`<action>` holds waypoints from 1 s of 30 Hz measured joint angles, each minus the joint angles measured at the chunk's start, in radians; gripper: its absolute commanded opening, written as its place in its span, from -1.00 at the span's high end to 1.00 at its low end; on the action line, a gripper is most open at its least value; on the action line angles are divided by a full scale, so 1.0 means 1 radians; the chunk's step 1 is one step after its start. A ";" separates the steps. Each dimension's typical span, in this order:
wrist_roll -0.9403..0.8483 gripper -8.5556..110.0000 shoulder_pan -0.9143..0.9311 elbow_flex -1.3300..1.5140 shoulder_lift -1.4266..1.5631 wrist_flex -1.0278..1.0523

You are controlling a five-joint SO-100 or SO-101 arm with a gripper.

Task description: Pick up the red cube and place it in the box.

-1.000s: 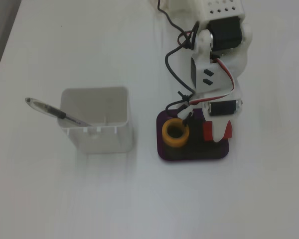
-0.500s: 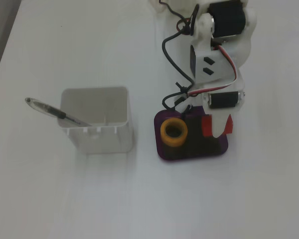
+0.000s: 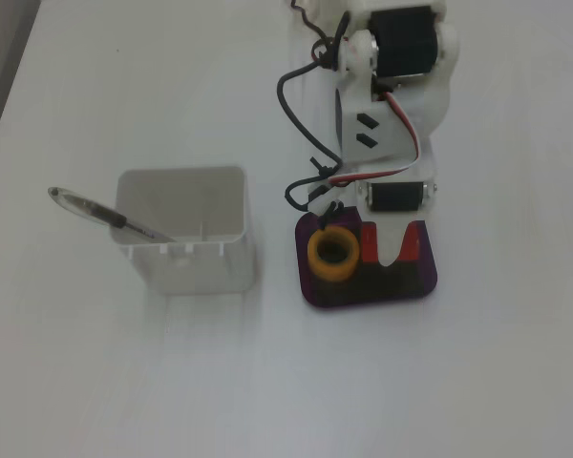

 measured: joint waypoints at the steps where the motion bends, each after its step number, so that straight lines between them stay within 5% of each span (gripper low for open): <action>1: 0.000 0.87 -0.002 0.012 0.000 0.000; 19: -0.006 0.85 -0.026 0.058 0.000 -0.002; 30: -0.005 0.43 -0.040 0.058 0.000 -0.002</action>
